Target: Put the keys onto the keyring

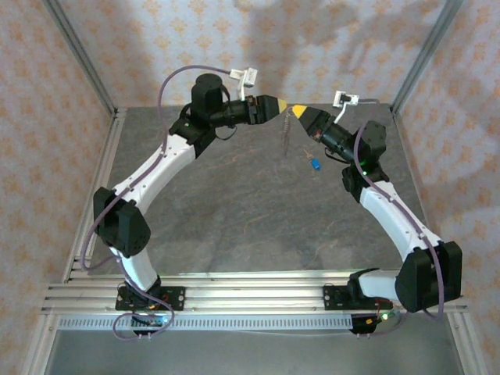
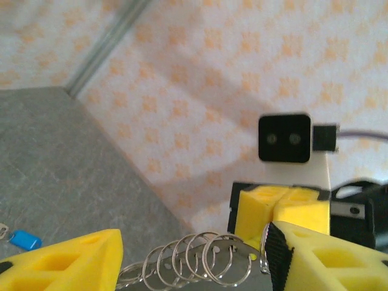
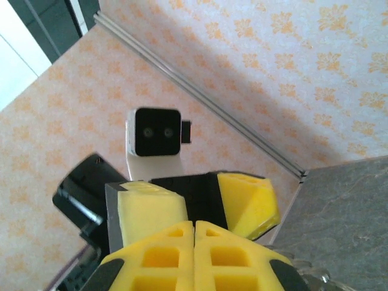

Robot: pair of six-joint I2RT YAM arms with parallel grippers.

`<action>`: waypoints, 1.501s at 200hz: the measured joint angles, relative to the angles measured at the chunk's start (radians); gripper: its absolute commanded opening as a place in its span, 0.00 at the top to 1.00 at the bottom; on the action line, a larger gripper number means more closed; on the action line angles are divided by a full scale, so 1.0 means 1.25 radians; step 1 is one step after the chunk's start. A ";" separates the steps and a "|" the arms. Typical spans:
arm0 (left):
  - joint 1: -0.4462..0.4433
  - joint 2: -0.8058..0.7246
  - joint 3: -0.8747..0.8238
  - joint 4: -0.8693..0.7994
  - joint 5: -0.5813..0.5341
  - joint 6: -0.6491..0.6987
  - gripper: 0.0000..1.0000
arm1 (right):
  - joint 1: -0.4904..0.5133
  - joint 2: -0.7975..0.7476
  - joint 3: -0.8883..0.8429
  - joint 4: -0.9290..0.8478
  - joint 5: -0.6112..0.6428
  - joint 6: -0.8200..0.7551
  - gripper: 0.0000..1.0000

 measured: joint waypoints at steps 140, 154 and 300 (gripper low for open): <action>-0.050 -0.038 -0.105 0.230 -0.222 -0.161 0.53 | 0.031 0.041 -0.019 0.198 0.097 0.093 1.00; -0.050 -0.038 -0.105 0.230 -0.228 -0.160 0.51 | 0.031 0.042 -0.023 0.204 0.102 0.093 1.00; -0.073 -0.066 -0.104 0.210 -0.242 -0.120 0.58 | 0.031 0.045 -0.043 0.211 0.110 0.093 1.00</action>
